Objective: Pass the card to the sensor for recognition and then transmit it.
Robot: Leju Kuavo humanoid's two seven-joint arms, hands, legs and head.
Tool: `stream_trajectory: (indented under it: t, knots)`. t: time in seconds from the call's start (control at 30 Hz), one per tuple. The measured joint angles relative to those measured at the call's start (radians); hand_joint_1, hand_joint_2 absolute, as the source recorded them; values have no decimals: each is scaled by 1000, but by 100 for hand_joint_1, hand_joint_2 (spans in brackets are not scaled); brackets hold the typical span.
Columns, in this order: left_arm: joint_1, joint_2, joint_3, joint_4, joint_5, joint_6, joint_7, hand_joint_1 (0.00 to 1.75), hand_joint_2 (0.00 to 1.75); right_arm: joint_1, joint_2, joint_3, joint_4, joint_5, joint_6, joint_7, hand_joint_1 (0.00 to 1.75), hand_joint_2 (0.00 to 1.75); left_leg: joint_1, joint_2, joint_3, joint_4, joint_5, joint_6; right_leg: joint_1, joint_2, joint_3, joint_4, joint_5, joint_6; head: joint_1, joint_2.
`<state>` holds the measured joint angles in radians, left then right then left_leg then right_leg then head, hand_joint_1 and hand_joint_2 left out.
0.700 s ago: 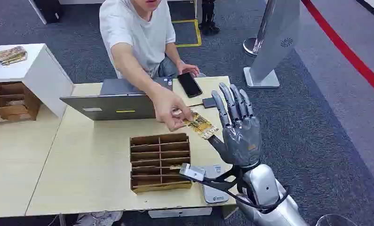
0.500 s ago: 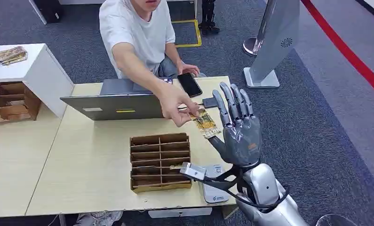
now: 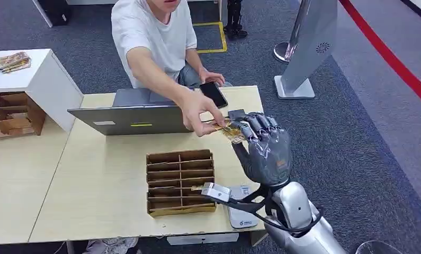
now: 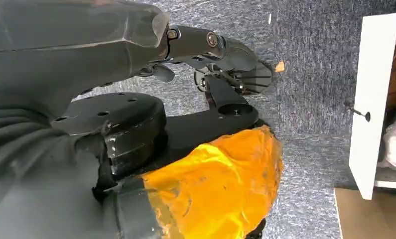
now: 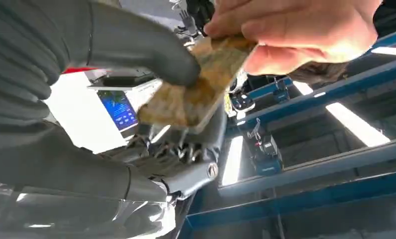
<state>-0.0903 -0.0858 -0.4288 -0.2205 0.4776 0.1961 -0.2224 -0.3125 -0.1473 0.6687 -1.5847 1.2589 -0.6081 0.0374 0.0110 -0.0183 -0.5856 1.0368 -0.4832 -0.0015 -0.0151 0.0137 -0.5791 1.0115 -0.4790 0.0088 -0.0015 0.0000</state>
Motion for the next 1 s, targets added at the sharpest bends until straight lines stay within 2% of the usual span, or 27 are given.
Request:
stream_trajectory:
  t: [0.4, 0.6, 0.67, 0.77, 0.9, 0.97, 1.0]
  knots:
    - [0, 0, 0, 0, -2, 0, 0, 0, 0, -4, 0, 8, 0, -48, 10, -21, 175, 175, 0, 0, 0, 0, 0, 0, 0, 0, 0, 0, 0, 0, 0, 0]
    - [0, 0, 2, 0, 1, 6, -5, 0, 0, -4, 0, 16, -15, -288, 72, -103, 175, 175, 0, 0, 0, 0, 0, 0, 0, 0, 0, 0, 0, 0, 0, 0]
    - [1, -1, 3, 0, 8, 10, -11, 0, 0, -4, -4, 18, -27, -411, 138, -137, 175, 175, 0, 0, 0, 0, 0, 0, 0, 0, 0, 0, 0, 0, 0, 0]
    - [1, -1, 9, 0, 12, 13, -21, 0, 0, -2, -16, 18, -48, -698, 308, -193, 175, 175, 0, 0, 0, 0, 0, 0, 0, 0, 0, 0, 0, 0, 0, 0]
    - [2, -1, 11, 0, 15, 13, -23, 0, 0, 1, -28, 16, -63, -774, 351, -214, 175, 175, 0, 0, 0, 0, 0, 0, 0, 0, 0, 0, 0, 0, 0, 0]
    - [1, -2, 15, 0, 13, 15, -23, 0, 0, 3, -34, 13, -65, -926, 458, -232, 175, 175, 0, 0, 0, 0, 0, 0, 0, 0, 0, 0, 0, 0, 0, 0]
    - [1, -2, 17, 0, 8, 17, -23, 0, 0, 7, -40, 8, -65, -1059, 555, -248, 175, 175, 0, 0, 0, 0, 0, 0, 0, 0, 0, 0, 0, 0, 0, 0]
